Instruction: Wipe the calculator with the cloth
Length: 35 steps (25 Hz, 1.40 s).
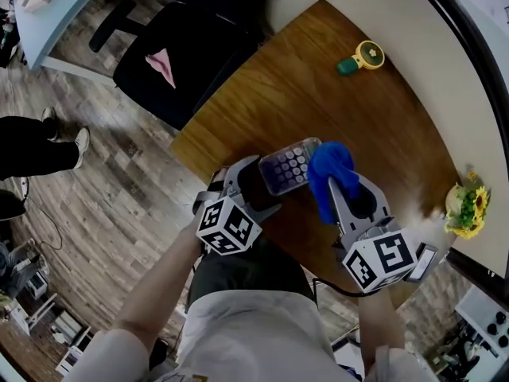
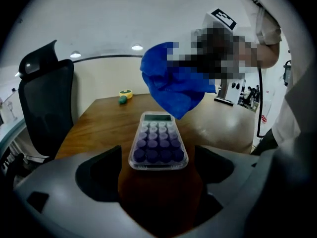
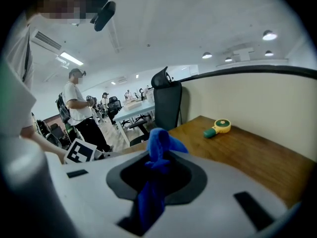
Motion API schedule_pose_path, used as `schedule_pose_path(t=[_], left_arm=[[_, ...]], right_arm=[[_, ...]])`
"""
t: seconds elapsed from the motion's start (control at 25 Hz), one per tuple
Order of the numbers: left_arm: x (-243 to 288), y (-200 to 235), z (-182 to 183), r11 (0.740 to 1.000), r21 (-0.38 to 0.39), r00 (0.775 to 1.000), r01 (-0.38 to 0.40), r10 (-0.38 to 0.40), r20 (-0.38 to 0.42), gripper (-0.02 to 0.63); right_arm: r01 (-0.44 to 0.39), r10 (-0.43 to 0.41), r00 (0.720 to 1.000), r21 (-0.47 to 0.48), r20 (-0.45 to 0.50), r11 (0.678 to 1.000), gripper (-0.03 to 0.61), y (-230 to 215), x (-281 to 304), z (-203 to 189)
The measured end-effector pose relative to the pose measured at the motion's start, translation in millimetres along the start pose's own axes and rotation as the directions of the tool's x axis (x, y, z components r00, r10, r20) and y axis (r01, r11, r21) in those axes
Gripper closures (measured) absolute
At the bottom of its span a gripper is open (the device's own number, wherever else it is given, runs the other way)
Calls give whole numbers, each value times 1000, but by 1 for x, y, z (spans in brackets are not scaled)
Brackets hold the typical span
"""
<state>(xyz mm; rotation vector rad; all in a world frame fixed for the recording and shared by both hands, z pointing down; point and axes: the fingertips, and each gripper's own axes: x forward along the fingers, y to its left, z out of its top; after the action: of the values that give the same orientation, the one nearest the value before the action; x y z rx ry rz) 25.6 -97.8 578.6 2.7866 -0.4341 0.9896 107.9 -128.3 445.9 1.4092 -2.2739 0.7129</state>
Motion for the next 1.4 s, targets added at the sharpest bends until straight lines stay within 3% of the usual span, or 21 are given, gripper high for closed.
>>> schedule_pose_path(t=[0.48,0.76,0.92,1.08,1.2,1.4], left_arm=[[28,1,-18,1000,-8,994,29,-29,-102,172],[29,2,-18,999,-9,994,37,-38,-107,172],[29,2,-18,999,-7,994,36,-37,-103,172],[28,2,-16,999,-5,994,35,-36,-102,172],[28,2,-17,999,-6,994,36,-37,-102,172],[27,2,-18,999,-5,994,38,-38,-100,172]], right_arm=[[5,-4,1000,18,-23,1000,500,-11,12,-26],[-99,96,992,-40,-76,994,500,5,33,-34],[-246,229,964,-125,-134,961,502,36,60,-37],[-380,325,904,-171,-278,909,503,68,88,-60],[-400,317,885,-209,-339,892,505,76,105,-75],[-378,263,879,-245,-398,893,518,68,113,-85]])
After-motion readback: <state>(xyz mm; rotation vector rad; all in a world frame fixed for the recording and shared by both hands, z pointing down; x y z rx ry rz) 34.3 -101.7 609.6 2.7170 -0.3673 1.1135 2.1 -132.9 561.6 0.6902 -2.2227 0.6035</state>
